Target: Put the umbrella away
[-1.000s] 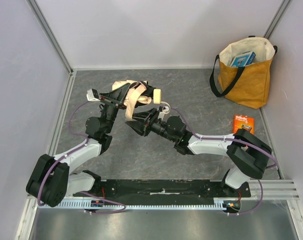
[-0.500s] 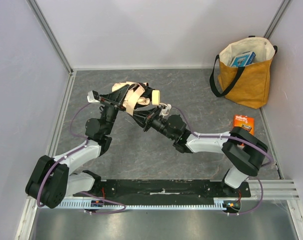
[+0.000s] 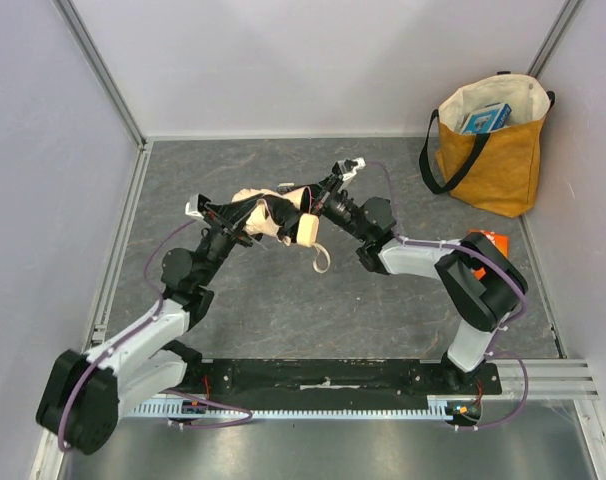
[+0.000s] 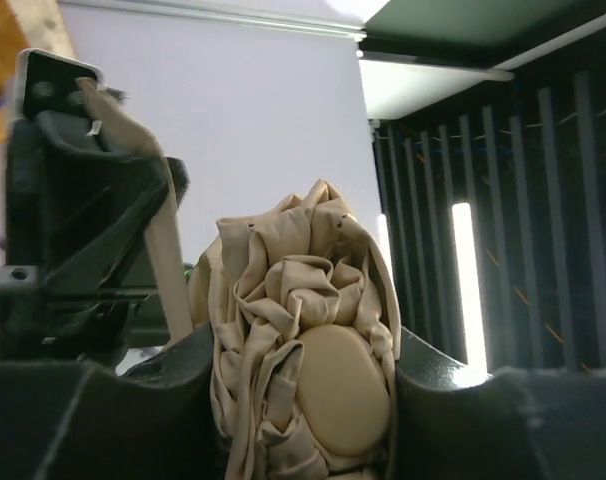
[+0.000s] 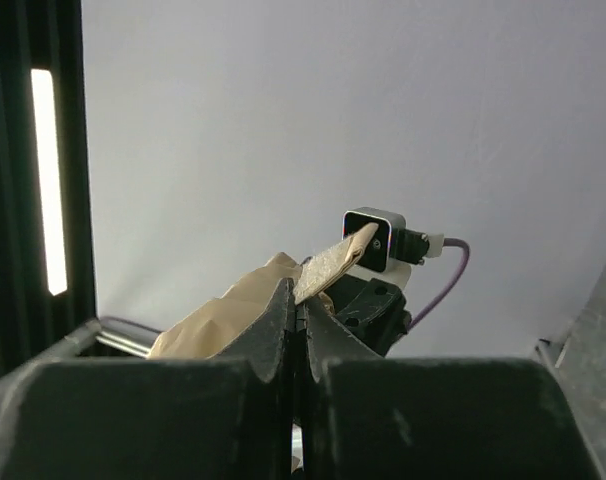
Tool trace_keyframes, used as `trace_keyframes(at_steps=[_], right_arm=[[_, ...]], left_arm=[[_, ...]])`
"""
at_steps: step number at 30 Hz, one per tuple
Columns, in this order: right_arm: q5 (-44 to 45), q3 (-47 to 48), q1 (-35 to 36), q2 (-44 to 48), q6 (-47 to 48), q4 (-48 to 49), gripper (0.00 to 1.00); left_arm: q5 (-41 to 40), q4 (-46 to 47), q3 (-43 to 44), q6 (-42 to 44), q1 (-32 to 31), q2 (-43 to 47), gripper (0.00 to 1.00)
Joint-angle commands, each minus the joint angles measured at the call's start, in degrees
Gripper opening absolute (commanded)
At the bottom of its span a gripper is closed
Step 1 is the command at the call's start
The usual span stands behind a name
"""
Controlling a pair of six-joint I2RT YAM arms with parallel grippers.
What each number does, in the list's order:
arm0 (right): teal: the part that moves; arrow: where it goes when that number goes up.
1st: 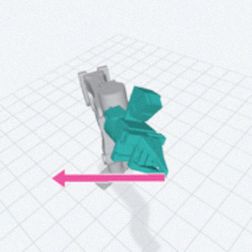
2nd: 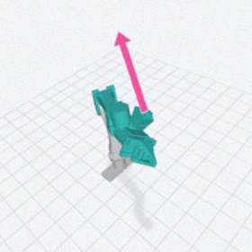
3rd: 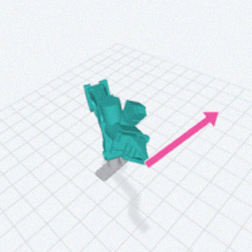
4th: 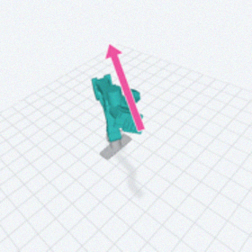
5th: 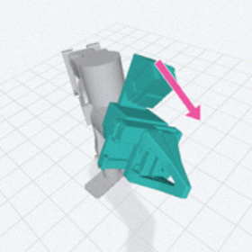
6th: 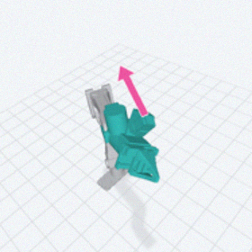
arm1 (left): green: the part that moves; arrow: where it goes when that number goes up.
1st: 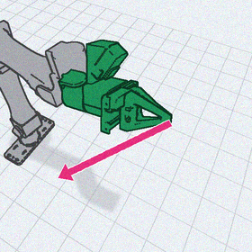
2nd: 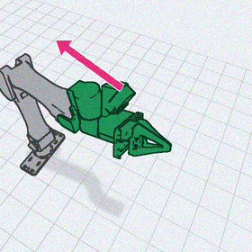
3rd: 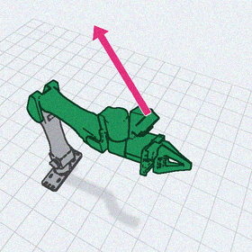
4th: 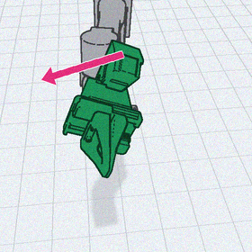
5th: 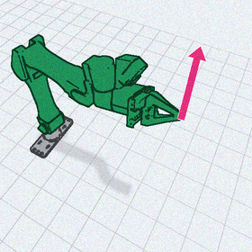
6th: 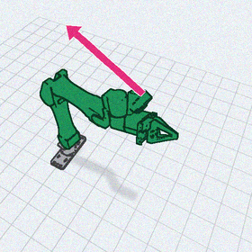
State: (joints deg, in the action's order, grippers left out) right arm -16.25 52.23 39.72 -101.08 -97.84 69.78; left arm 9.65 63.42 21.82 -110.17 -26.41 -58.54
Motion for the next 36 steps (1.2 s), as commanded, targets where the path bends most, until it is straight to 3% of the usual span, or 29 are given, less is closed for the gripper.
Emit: trace_keyframes(at_steps=[1, 6, 10, 13, 17, 20, 22, 29, 32, 36], right_arm=[[-2.6, 1.0, -4.0, 3.4, 14.3, 3.2, 0.0], [-5.9, 3.1, -4.5, 8.8, 22.1, -0.7, 0.0], [-5.9, 5.2, -4.4, 16.9, 35.9, -14.9, 0.0], [-5.8, 5.1, -4.5, 21.1, 39.2, -17.3, 0.0], [-3.8, 2.9, -3.7, 26.6, 43.2, -21.1, 0.0], [-3.3, 0.2, -3.9, 27.1, 37.0, -13.4, 0.0], [-2.3, -1.6, -3.7, 26.9, 32.4, -5.8, 0.0], [-4.1, -1.2, -2.6, 26.4, 34.5, -1.5, 0.0], [-4.8, -0.4, -1.5, 28.0, 37.1, -2.3, 0.0], [-8.1, 3.8, 0.5, 31.5, 47.7, -11.5, 0.0]], left_arm=[[15.4, -22.3, 3.0, 1.4, 0.7, 11.3, 0.02], [23.9, -48.7, 8.0, 10.1, 1.0, 11.6, 0.02], [20.9, -63.0, 10.7, 18.6, 1.3, 13.9, 0.02], [19.1, -73.0, 13.2, 23.5, 1.4, 14.0, 0.02], [16.9, -74.2, 11.1, 24.7, 1.5, 15.7, 0.02], [15.8, -65.2, 5.8, 24.9, 1.5, 19.1, 0.02], [14.6, -63.9, 2.7, 24.4, 1.5, 21.4, 0.02], [13.5, -71.1, 3.2, 23.5, 1.5, 22.0, 0.02], [11.7, -80.6, 6.4, 24.7, 1.5, 21.0, 0.02], [10.7, -89.3, 6.9, 23.0, 1.6, 18.8, 0.02]])
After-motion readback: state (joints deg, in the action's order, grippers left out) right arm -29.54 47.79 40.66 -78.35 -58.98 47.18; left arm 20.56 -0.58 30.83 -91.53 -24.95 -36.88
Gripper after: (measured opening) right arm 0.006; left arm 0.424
